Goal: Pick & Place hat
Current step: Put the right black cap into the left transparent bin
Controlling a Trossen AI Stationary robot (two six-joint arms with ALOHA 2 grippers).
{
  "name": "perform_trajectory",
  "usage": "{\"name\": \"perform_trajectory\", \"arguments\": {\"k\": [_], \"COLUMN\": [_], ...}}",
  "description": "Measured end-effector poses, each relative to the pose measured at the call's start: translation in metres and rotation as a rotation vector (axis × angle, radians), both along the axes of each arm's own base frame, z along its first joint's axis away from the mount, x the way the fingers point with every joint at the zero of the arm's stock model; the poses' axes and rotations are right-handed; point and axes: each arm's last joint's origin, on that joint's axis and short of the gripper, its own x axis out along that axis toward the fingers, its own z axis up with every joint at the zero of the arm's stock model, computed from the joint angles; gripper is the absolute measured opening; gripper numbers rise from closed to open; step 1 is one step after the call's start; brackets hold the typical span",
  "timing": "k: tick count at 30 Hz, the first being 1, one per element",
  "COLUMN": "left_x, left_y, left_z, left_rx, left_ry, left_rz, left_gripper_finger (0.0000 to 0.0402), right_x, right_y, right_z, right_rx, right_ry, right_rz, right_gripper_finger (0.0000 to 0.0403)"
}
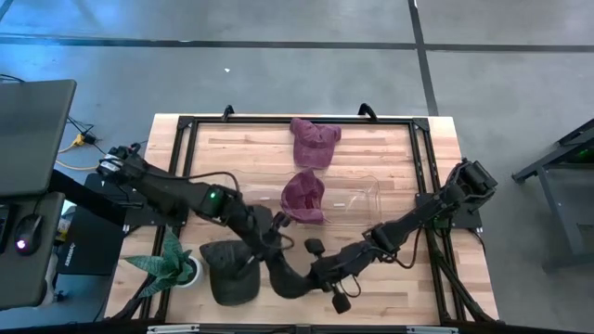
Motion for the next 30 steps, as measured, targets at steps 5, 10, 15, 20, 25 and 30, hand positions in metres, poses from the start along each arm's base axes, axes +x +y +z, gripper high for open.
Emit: {"name": "perform_trajectory", "arguments": {"k": [5,10,15,20,25,30], "left_x": [0.008,0.009,0.016,0.025,0.034,0.036], "left_y": [0.018,0.016,0.003,-0.002,-0.007,-0.011], "left_z": [0.003,0.005,-0.007,-0.016,-0.028,-0.029], "left_rx": [-0.080,-0.120,-0.003,0.013,-0.005,-0.035], "left_ry": [0.003,-0.010,-0.037,-0.038,-0.034,-0.054], "left_rz": [0.026,-0.025,0.089,0.102,-0.001,-0.086], "left_gripper_finger": [0.0135,0.0244,0.0289,0.0291,0.0285,0.0219], "right_x": [-0.002,-0.002,-0.002,-0.002,-0.002,-0.003], "right_y": [0.001,0.001,0.000,0.000,0.001,0.003], "right_z": [-0.002,-0.002,-0.002,-0.002,-0.002,-0.002], "right_rx": [0.003,0.016,0.006,-0.005,-0.009,-0.022], "right_ry": [0.025,0.025,0.020,0.015,0.014,0.009], "right_rz": [-0.114,-0.182,-0.187,-0.177,-0.165,-0.138], "right_gripper_finger": [0.0012,0.0006,0.0006,0.0008,0.0006,0.0007]}}
